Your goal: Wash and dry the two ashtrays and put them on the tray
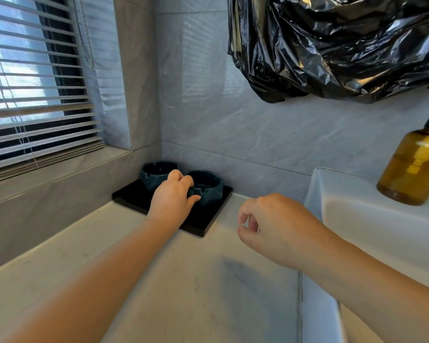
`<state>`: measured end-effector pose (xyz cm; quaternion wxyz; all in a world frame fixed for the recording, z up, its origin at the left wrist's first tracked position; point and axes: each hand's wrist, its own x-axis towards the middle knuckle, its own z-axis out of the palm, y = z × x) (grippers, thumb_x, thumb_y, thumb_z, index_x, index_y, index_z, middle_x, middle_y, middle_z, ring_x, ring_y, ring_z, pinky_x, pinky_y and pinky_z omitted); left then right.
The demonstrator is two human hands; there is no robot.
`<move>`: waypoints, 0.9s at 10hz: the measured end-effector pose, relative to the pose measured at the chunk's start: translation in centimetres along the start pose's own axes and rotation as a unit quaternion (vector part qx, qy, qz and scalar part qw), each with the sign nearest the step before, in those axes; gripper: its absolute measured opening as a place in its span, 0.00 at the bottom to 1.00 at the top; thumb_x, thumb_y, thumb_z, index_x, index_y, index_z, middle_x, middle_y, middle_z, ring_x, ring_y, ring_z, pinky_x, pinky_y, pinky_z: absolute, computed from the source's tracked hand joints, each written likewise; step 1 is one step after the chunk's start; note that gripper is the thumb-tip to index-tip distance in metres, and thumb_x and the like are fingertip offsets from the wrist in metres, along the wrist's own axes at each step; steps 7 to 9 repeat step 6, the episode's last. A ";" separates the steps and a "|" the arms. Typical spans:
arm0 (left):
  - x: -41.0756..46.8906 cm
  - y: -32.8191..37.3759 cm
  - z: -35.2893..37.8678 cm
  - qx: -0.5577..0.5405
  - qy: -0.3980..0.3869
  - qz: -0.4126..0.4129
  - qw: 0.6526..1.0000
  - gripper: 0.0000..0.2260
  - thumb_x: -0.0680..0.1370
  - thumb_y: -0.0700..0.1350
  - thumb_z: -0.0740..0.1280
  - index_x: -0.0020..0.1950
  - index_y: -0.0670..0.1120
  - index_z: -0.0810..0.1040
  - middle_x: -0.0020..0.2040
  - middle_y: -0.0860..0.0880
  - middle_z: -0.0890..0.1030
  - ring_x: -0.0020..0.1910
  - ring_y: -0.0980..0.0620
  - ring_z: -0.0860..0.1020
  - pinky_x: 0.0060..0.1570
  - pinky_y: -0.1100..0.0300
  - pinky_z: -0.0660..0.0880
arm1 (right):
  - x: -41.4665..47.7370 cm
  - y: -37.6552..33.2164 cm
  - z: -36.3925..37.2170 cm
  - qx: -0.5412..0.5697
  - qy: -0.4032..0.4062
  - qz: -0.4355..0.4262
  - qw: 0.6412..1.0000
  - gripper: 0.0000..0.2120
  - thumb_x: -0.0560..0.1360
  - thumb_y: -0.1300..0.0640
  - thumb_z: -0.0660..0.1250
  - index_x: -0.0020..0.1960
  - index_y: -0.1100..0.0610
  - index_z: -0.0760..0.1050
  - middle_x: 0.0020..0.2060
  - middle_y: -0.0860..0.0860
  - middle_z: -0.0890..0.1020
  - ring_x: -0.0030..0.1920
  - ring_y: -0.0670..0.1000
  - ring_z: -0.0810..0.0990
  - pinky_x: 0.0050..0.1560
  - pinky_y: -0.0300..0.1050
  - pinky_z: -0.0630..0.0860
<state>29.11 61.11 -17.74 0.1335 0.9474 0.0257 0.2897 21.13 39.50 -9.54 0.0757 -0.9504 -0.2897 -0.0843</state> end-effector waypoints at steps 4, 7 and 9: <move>0.4 0.3 0.8 -0.063 0.010 -0.038 0.997 0.21 0.75 0.49 0.71 0.64 0.42 0.73 0.59 0.46 0.71 0.41 0.52 0.74 0.47 0.60 0.76 | 0.0 0.0 -0.1 -0.007 -0.010 0.000 1.000 0.09 0.76 0.49 0.61 0.51 0.50 0.76 0.44 0.46 0.81 0.46 0.49 0.78 0.49 0.47 0.77; -0.2 0.0 -0.7 -0.092 0.024 -0.054 0.994 0.19 0.76 0.51 0.70 0.63 0.44 0.74 0.59 0.47 0.75 0.50 0.51 0.78 0.49 0.59 0.77 | 0.2 0.1 -0.1 -0.005 -0.014 0.014 1.000 0.09 0.76 0.50 0.61 0.50 0.51 0.77 0.44 0.46 0.82 0.45 0.49 0.79 0.48 0.47 0.77; -0.2 0.0 -0.7 -0.092 0.024 -0.054 0.994 0.19 0.76 0.51 0.70 0.63 0.44 0.74 0.59 0.47 0.75 0.50 0.51 0.78 0.49 0.59 0.77 | 0.2 0.1 -0.1 -0.005 -0.014 0.014 1.000 0.09 0.76 0.50 0.61 0.50 0.51 0.77 0.44 0.46 0.82 0.45 0.49 0.79 0.48 0.47 0.77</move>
